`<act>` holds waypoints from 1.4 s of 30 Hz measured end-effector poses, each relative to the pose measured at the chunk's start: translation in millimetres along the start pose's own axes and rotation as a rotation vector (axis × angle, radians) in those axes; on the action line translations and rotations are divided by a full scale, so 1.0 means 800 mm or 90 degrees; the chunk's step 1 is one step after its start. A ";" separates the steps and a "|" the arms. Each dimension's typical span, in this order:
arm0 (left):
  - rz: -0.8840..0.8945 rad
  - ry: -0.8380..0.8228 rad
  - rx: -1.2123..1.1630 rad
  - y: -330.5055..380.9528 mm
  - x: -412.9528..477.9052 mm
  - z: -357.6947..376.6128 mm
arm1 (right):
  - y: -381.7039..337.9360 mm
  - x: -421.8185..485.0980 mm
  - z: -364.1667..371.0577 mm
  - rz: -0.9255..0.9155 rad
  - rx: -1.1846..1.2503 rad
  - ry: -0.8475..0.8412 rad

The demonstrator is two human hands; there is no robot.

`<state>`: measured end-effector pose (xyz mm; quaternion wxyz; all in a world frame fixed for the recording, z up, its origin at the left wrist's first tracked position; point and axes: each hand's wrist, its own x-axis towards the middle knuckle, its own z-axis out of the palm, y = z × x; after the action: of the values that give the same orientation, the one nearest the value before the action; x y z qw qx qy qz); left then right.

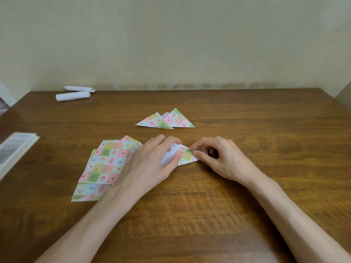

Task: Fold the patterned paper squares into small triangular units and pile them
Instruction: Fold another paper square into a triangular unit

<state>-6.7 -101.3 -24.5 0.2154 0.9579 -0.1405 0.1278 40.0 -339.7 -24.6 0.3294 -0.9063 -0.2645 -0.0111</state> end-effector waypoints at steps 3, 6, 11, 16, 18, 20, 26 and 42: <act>0.045 -0.005 0.026 0.000 0.000 0.000 | -0.002 0.000 0.001 0.015 -0.031 0.011; 0.066 -0.021 0.045 -0.004 -0.001 -0.001 | -0.005 0.000 0.002 0.032 -0.044 0.025; 0.082 -0.032 0.057 -0.007 -0.001 -0.001 | -0.006 0.002 0.003 0.048 -0.044 0.041; 0.075 -0.041 0.033 -0.007 0.002 -0.001 | -0.007 0.004 0.004 0.057 -0.054 0.044; 0.054 -0.039 -0.002 -0.010 0.003 0.000 | -0.006 0.005 0.005 0.062 -0.058 0.043; 0.028 -0.029 -0.028 -0.012 0.004 0.000 | -0.006 0.005 0.005 0.067 -0.059 0.040; 0.034 -0.045 -0.042 -0.010 0.004 -0.001 | -0.006 0.004 0.006 0.080 -0.059 0.040; 0.077 -0.065 0.009 -0.011 0.006 -0.001 | -0.007 0.006 0.008 0.114 -0.042 0.042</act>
<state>0.3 -94.7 -25.7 0.1927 0.9546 -0.2077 0.0923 40.2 -329.8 -25.2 0.3077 -0.9358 -0.1708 -0.0200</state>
